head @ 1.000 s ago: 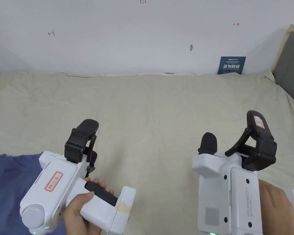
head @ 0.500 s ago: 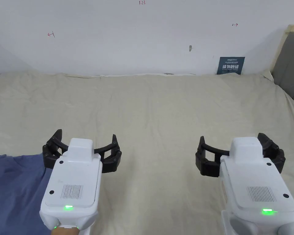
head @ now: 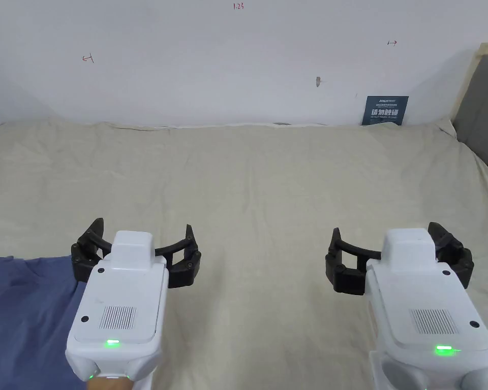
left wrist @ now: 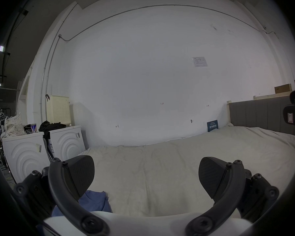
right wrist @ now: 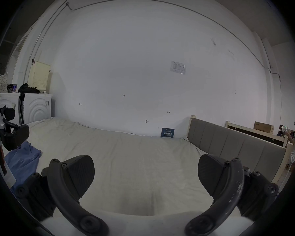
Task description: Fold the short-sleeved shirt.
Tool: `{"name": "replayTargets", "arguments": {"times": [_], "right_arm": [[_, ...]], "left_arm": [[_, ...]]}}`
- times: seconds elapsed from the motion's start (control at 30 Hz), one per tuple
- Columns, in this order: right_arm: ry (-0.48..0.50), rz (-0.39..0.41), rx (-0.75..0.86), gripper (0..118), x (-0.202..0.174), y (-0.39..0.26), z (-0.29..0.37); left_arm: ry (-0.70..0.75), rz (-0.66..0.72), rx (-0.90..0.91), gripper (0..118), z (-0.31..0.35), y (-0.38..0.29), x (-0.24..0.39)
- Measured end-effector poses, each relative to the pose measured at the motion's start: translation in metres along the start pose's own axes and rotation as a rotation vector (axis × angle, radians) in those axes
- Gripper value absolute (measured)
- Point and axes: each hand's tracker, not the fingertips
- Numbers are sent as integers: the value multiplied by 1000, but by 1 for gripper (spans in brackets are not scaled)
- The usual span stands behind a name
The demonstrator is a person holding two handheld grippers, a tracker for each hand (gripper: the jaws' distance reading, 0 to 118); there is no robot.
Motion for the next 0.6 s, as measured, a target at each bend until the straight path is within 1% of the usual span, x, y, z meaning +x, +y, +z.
{"name": "replayTargets", "arguments": {"times": [0.33,0.6], "right_arm": [[9,-6,-8,118,1,1,-1],[10,-15,-11,118,1,1,-1]], "left_arm": [[10,24,-1,118,1,3,-2],[8,16,3,118,2,5,-2]]}}
